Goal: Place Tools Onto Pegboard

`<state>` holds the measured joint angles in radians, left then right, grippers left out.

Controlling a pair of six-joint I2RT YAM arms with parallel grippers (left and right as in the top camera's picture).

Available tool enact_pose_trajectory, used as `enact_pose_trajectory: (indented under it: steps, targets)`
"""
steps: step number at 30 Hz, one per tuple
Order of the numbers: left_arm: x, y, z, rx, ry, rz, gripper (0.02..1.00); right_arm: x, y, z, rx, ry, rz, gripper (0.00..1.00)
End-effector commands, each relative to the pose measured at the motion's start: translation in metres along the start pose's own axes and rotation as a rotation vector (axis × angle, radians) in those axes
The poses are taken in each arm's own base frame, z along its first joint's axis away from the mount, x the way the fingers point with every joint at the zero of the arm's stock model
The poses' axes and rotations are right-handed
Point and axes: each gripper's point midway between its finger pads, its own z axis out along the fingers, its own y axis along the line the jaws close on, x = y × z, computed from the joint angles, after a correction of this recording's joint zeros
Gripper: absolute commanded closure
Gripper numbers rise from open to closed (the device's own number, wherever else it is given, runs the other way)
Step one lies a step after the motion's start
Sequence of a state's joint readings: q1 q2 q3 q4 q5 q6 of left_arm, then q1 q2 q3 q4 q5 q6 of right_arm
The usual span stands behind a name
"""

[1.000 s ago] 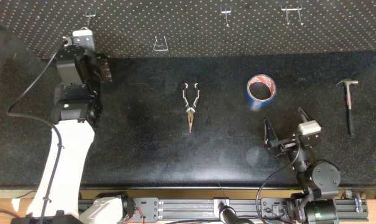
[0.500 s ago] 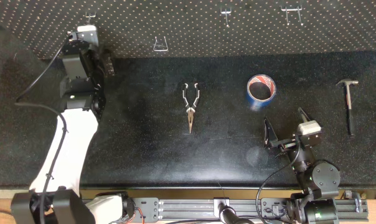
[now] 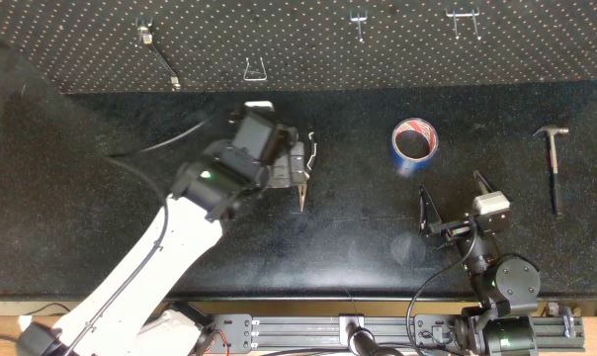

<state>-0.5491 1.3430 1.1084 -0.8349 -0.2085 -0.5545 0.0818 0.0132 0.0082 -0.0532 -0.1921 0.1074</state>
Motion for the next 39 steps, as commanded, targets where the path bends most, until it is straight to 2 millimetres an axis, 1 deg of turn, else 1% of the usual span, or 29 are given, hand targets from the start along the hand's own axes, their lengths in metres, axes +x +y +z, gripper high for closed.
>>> enact_pose_trajectory:
  steps: [1, 2, 4, 5, 7, 8, 11, 12, 13, 14, 17, 20, 28, 33, 36, 37, 38, 39]
  targets:
    - [0.001, -0.05, 0.032, 0.018, 0.15, -0.096, 0.023, 0.001, 0.001, 0.0, -0.005, -0.001, -0.008, 0.025]
    - [0.007, -0.059, 0.044, -0.015, 0.234, -0.073, 0.023, 0.001, 0.001, 0.0, -0.005, -0.001, -0.008, 0.025]
    - [0.018, -0.066, 0.061, -0.064, 0.356, -0.053, 0.023, 0.001, 0.001, 0.0, -0.005, -0.001, -0.007, 0.025]
    - [0.02, -0.067, 0.071, -0.08, 0.375, -0.049, 0.023, 0.001, 0.001, 0.0, -0.005, -0.001, -0.008, 0.025]
    - [0.028, -0.062, 0.091, -0.108, 0.415, -0.002, 0.023, 0.001, 0.001, 0.0, -0.005, -0.001, -0.007, 0.025]
    - [0.029, -0.058, 0.096, -0.117, 0.425, -0.001, 0.023, 0.001, 0.001, 0.0, -0.005, -0.001, -0.008, 0.025]
    - [0.018, -0.028, 0.111, -0.138, 0.45, -0.019, 0.023, 0.001, 0.001, 0.0, -0.005, -0.001, -0.008, 0.025]
    - [0.013, -0.025, 0.115, -0.132, 0.441, -0.016, 0.023, 0.001, 0.001, 0.0, -0.005, -0.001, -0.008, 0.025]
    - [0.005, -0.031, 0.123, -0.088, 0.41, 0.017, 0.023, 0.001, 0.001, 0.0, -0.005, -0.001, -0.008, 0.025]
    - [0.001, -0.037, 0.129, -0.063, 0.393, 0.03, 0.023, 0.001, 0.001, 0.0, -0.005, -0.001, -0.007, 0.025]
    - [0.006, -0.04, 0.145, -0.055, 0.407, 0.029, 0.023, 0.001, 0.001, 0.0, -0.005, -0.001, -0.008, 0.025]
    - [0.012, -0.04, 0.152, -0.059, 0.428, 0.029, 0.023, 0.001, 0.001, 0.0, -0.005, -0.001, -0.008, 0.025]
    - [0.018, -0.04, 0.157, -0.061, 0.448, 0.016, 0.023, 0.001, 0.001, 0.0, -0.005, -0.001, -0.008, 0.025]
    - [0.028, -0.036, 0.168, -0.092, 0.477, -0.021, 0.018, 0.001, 0.001, 0.0, -0.005, -0.001, -0.007, 0.025]
    - [0.029, -0.036, 0.168, -0.091, 0.48, -0.024, 0.025, 0.001, 0.001, 0.0, -0.005, -0.001, -0.008, 0.025]
    - [0.029, -0.037, 0.168, -0.09, 0.481, -0.024, 0.11, 0.001, 0.001, 0.0, -0.005, -0.001, -0.008, 0.025]
    - [0.029, -0.037, 0.168, -0.088, 0.482, -0.025, 0.148, 0.001, 0.001, 0.0, -0.005, -0.001, -0.007, 0.025]
    - [0.029, -0.038, 0.168, -0.085, 0.484, -0.025, 0.207, 0.001, 0.001, 0.0, -0.005, -0.001, -0.007, 0.025]
